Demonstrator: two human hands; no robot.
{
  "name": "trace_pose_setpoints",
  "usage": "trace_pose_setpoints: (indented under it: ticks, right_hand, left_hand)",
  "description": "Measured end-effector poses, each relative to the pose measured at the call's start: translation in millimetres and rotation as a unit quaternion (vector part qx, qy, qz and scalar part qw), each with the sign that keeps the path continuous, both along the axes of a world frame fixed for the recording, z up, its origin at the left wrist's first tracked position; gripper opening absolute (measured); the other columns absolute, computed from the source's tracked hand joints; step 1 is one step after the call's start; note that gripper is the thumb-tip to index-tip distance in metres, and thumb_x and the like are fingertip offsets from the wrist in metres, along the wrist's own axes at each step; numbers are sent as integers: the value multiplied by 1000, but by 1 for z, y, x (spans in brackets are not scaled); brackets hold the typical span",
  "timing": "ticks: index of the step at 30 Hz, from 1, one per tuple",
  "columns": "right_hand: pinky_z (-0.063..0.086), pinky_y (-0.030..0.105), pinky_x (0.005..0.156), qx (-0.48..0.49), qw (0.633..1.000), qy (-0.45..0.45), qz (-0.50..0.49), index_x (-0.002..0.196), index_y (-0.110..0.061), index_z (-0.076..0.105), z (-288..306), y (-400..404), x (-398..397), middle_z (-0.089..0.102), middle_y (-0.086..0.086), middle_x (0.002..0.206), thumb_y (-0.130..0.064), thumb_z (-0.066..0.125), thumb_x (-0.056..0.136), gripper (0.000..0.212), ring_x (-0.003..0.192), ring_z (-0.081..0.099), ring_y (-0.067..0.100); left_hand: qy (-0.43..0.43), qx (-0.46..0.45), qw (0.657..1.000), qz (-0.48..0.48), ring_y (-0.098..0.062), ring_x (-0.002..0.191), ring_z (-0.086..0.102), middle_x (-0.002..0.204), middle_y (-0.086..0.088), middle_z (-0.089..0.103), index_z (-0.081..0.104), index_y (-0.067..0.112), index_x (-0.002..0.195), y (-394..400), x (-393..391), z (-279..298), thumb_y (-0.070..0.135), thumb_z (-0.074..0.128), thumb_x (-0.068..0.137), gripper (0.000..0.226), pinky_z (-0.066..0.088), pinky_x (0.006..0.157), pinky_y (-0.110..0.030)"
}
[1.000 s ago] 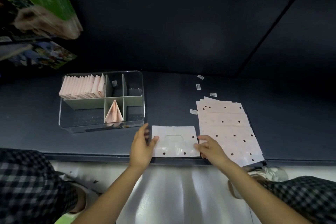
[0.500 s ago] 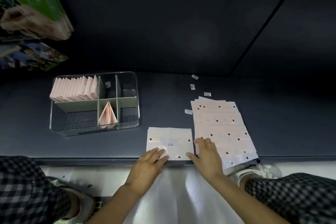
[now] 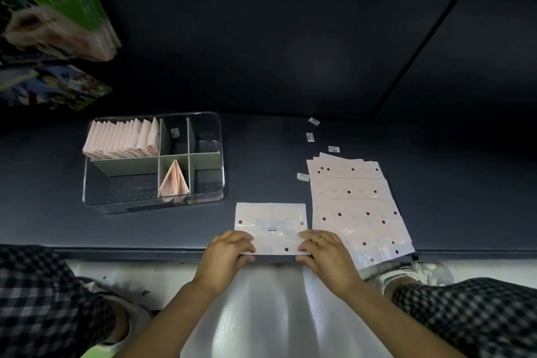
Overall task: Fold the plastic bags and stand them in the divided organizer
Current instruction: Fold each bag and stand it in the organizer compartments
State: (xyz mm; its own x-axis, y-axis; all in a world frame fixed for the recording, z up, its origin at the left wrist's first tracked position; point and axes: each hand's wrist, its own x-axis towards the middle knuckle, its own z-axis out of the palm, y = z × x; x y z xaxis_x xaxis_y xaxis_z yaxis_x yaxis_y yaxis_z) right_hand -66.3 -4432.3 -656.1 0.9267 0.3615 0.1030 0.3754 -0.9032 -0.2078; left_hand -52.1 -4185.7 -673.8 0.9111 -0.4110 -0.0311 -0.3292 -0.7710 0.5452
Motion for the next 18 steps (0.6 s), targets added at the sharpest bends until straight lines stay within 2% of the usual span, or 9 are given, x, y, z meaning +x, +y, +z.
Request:
trace_pose_setpoints:
  ticks: [2, 7, 10, 12, 13, 15, 16, 18]
  right_hand:
    - [56, 22, 73, -8, 1000, -9, 7, 65, -26, 72, -1, 1, 2, 72, -10, 88, -32, 93, 47, 28, 77, 69, 10]
    - [57, 25, 71, -34, 999, -16, 27, 58, -22, 71, -5, 3, 5, 74, -4, 85, -23, 93, 48, 24, 76, 70, 15]
    - [56, 25, 75, -25, 999, 8, 27, 60, -20, 70, -4, 4, 7, 74, -5, 88, -17, 88, 56, 19, 87, 70, 14]
    - [52, 26, 86, 7, 997, 66, 31, 76, -15, 69, -1, 2, 10, 71, -4, 101, -16, 72, 79, 5, 107, 63, 14]
    - [49, 27, 90, 41, 992, 117, 21, 86, -13, 66, 0, 0, 13, 68, -3, 108, -17, 60, 89, 8, 113, 59, 15]
    - [46, 30, 89, 122, 967, 221, -30, 97, -15, 56, 6, -3, 18, 64, -5, 111, -23, 42, 98, 16, 107, 57, 15]
    - [46, 32, 86, 164, 948, 265, -60, 95, -17, 51, 9, -3, 20, 64, -7, 107, -25, 40, 99, 15, 98, 58, 13]
    - [44, 31, 78, 228, 923, 292, -106, 89, -21, 46, 11, -3, 24, 64, -6, 91, -28, 42, 98, 11, 81, 56, 12]
  left_hand:
    - [1, -5, 1000, 1, -12, 109, 55, 119, 11, 62, 73, 19, 97, 2, 4, -3, 22, 66, 86, 13, 34, 92, -19]
    - [2, -10, 1000, 6, -14, 107, 56, 116, 9, 62, 72, 17, 96, 2, 4, -1, 21, 65, 87, 13, 34, 83, -16]
    - [15, -1, 1000, 14, -9, 119, 47, 125, 14, 56, 68, 25, 110, 3, 4, -1, 32, 65, 86, 25, 28, 91, -16]
    - [30, 5, 999, 29, -6, 127, 37, 133, 19, 47, 60, 31, 122, 6, 6, -1, 39, 67, 83, 40, 24, 99, -19]
    - [37, 1, 998, 44, -6, 127, 36, 133, 19, 47, 58, 32, 125, 9, 8, 0, 40, 68, 81, 46, 23, 100, -20]
    - [56, -19, 995, 79, -7, 121, 40, 124, 17, 56, 60, 30, 123, 13, 14, 2, 39, 71, 79, 46, 26, 97, -21]
    - [63, -27, 993, 95, -8, 116, 43, 117, 15, 61, 64, 26, 117, 14, 17, 3, 38, 71, 80, 40, 30, 94, -22]
    - [74, -35, 989, 120, -13, 104, 49, 99, 5, 67, 70, 15, 100, 15, 21, 6, 36, 69, 82, 27, 38, 86, -28]
